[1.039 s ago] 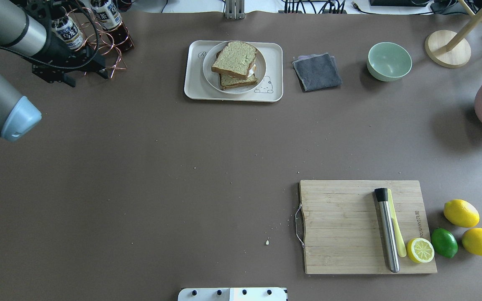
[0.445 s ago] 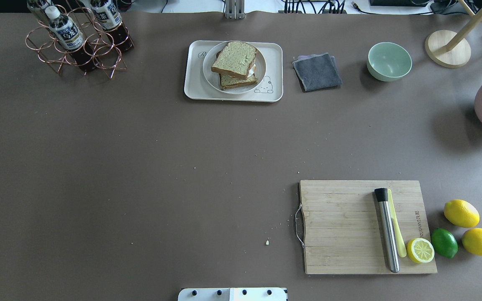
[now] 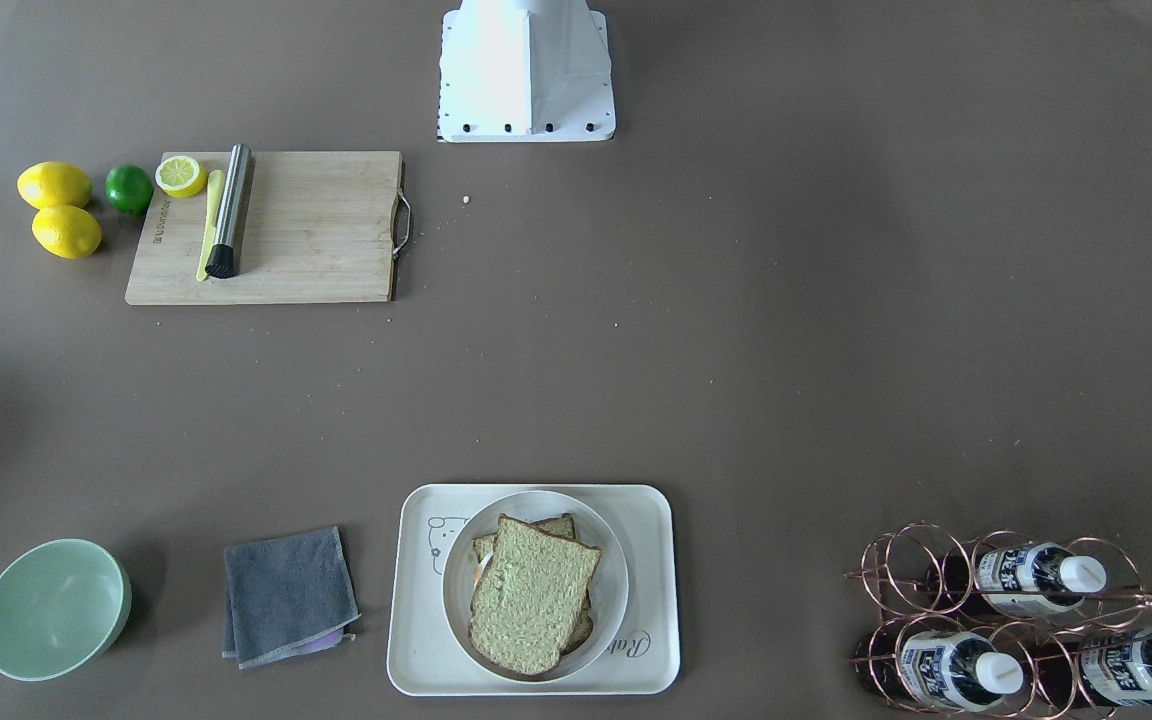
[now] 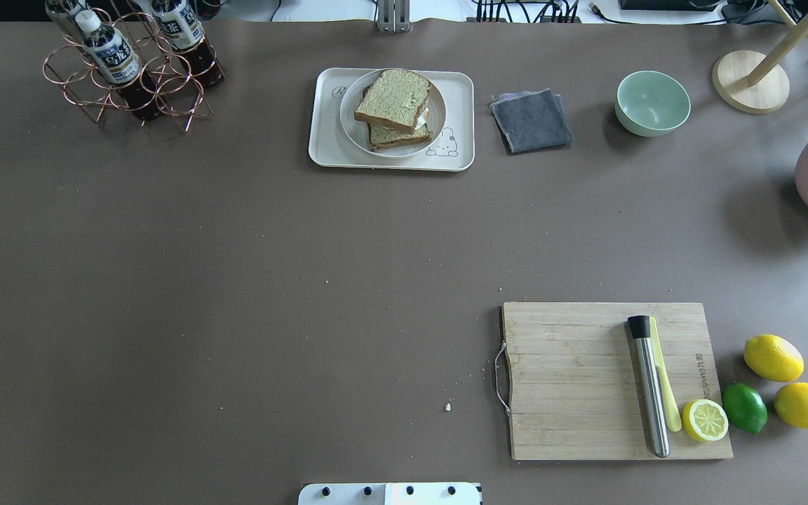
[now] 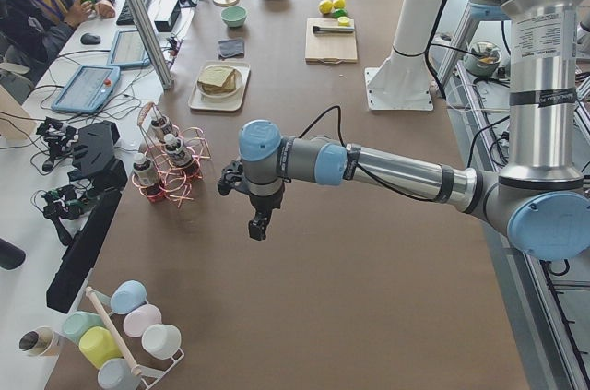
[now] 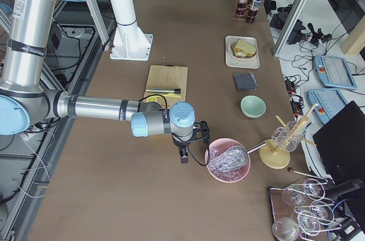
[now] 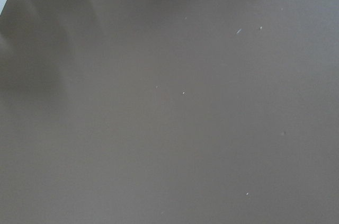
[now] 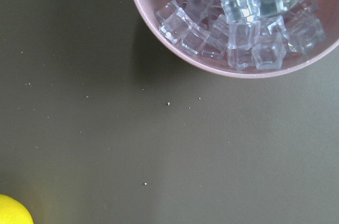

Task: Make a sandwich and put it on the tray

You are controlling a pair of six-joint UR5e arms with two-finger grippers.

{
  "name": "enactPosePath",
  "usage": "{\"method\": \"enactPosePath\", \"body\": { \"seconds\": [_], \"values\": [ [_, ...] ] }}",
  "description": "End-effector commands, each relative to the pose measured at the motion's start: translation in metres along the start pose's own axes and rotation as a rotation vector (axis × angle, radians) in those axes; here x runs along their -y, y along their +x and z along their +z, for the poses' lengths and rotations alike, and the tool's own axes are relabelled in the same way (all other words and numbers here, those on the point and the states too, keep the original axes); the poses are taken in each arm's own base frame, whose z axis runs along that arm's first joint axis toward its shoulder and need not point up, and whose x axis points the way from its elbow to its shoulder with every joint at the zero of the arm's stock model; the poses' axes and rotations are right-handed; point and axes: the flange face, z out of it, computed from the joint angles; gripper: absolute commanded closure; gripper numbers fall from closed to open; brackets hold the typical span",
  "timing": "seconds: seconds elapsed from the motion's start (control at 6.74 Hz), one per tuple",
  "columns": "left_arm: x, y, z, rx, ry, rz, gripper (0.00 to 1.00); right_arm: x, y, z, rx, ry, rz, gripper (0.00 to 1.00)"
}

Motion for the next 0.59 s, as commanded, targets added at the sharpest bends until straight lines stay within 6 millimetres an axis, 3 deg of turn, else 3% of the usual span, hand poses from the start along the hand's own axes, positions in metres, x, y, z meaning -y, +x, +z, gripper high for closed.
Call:
{"method": "enactPosePath", "body": {
  "seconds": [0.0,0.45],
  "values": [
    [-0.043,-0.030,0.010,-0.007,-0.025,-0.013,0.03,-0.004,0.005,-0.001,-0.008,0.001,0.000,0.00],
    [-0.049,-0.034,0.005,-0.005,-0.019,-0.042,0.03,-0.009,0.019,0.005,-0.051,-0.011,0.018,0.00]
  ]
}}
